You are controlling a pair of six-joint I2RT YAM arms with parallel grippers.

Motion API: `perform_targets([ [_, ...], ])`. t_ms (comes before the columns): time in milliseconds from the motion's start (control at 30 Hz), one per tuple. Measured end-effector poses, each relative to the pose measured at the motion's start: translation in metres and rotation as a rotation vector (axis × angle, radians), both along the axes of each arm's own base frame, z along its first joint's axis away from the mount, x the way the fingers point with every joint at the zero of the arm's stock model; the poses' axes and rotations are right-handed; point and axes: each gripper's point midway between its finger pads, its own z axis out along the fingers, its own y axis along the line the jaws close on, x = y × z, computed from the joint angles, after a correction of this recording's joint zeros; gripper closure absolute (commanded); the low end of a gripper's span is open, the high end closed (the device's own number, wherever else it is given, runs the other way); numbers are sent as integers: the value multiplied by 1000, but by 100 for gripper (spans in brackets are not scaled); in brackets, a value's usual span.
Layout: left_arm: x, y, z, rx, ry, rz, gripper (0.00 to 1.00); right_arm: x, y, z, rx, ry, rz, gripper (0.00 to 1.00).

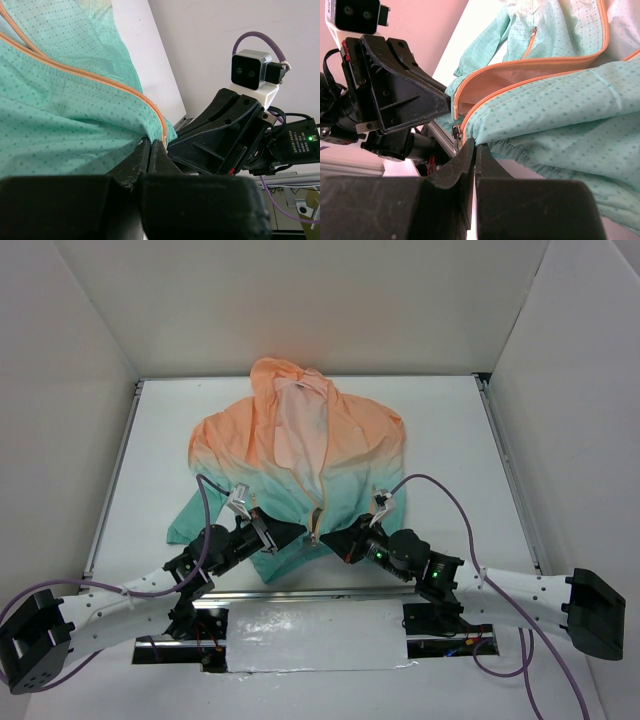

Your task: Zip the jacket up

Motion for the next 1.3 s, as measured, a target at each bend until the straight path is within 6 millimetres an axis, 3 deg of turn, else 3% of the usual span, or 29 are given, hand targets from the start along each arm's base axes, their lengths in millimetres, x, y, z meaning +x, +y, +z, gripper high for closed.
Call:
perform_targets([
  [1300,0,-1,5,-17,-10,-4,100,0,-1,4,11,-8,-3,100],
])
